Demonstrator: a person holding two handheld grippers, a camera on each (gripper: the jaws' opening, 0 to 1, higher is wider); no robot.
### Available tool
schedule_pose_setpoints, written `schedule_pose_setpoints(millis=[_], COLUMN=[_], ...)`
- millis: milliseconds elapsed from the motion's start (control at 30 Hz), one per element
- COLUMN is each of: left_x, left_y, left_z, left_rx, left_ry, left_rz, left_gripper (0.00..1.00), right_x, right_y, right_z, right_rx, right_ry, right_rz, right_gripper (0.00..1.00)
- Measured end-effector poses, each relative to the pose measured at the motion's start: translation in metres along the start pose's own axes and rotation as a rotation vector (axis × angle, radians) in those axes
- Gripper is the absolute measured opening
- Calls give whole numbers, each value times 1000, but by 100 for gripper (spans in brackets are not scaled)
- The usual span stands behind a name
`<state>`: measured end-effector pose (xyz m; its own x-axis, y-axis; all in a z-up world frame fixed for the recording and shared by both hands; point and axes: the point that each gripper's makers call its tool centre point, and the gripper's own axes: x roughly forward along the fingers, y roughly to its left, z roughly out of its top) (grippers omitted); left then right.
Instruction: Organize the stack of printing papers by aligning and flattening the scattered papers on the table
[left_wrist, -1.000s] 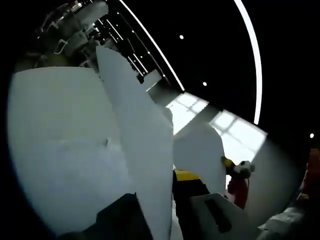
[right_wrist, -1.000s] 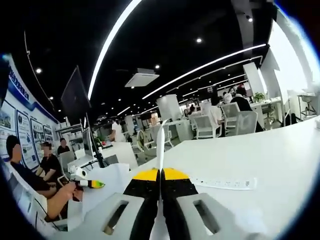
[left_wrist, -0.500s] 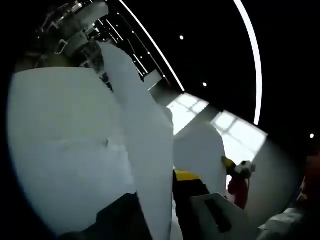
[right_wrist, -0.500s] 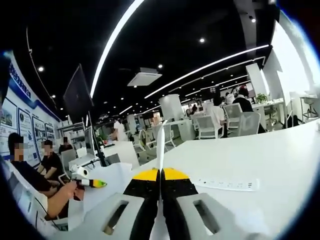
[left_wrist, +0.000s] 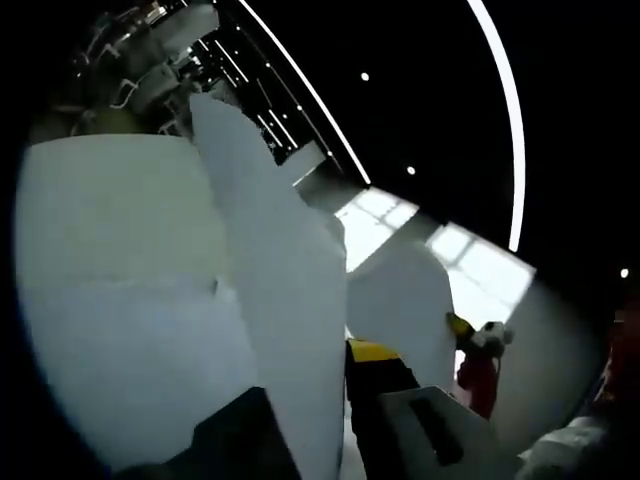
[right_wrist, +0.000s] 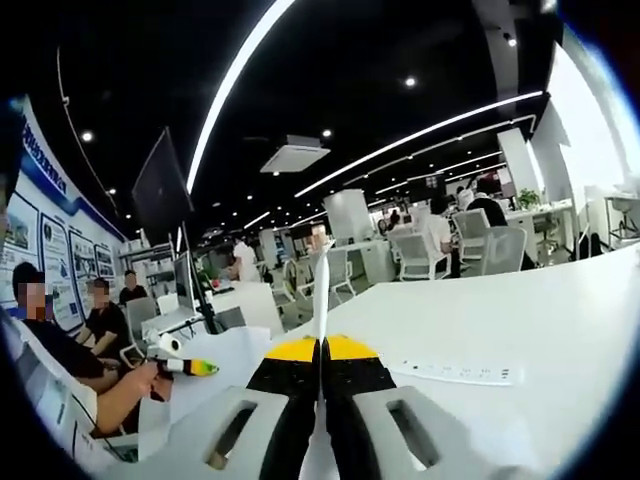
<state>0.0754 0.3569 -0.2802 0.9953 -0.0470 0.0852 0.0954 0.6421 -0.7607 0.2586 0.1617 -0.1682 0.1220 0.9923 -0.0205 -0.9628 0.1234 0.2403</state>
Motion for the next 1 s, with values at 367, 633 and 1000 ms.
schedule_pose_setpoints(millis=[367,633,1000], left_x=[1,2,1], left_y=[-2,-1,0], left_z=[-1,-3,-1], left_rx=[-9,-15,-25], left_ry=[-1,-2,-9], left_rz=[-3,-1,-2], left_gripper=[6,6,6], right_x=[0,-1,2], right_y=[4,5,16], right_z=[2,5,7], right_rx=[-8,-12,-31], right_ry=[-1,-8,-13], right_rz=[8,10,31], right_gripper=[0,0,0])
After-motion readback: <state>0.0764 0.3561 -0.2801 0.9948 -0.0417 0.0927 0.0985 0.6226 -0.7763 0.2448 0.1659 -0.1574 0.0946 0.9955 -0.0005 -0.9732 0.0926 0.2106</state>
